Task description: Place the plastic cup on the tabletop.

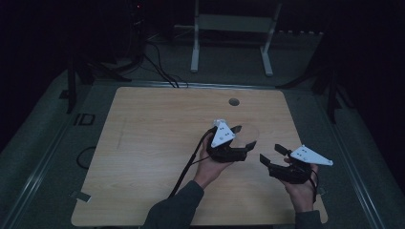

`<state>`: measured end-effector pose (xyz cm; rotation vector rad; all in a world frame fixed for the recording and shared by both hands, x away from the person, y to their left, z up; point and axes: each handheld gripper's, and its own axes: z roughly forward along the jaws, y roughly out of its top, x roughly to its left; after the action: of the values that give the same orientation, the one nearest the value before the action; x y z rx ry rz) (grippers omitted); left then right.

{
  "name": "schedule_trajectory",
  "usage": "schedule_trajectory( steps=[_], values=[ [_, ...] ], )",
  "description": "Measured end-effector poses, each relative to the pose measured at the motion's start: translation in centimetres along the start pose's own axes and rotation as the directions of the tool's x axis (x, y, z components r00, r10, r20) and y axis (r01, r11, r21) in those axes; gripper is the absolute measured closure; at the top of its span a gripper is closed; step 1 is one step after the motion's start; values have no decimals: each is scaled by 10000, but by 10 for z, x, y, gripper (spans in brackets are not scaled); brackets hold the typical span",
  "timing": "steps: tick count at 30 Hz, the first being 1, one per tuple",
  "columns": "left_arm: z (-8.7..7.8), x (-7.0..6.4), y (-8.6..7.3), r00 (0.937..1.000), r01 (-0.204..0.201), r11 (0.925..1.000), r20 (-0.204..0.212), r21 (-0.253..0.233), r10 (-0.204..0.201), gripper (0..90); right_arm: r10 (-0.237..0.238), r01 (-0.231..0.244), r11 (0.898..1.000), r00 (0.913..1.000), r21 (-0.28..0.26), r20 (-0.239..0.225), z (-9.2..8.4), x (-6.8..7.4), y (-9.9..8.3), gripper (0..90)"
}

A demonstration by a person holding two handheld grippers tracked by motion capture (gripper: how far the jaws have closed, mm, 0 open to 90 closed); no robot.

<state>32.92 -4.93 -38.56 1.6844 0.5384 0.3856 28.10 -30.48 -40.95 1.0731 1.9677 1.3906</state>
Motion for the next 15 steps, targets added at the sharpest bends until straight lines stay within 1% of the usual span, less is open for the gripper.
schedule_trajectory(
  steps=[6, 15],
  values=[
    [1, -1, -1, 9999, -113, 9999, -11, 45, 113, 296, 56, -55, 10000, 10000, -51, 43, -2, -2, 0, 256],
    [2, -3, -3, 9999, -130, 9999, 5, 18, 130, 297, 68, -67, 9999, 9999, -82, 95, -4, -3, 0, 256]
  ],
)
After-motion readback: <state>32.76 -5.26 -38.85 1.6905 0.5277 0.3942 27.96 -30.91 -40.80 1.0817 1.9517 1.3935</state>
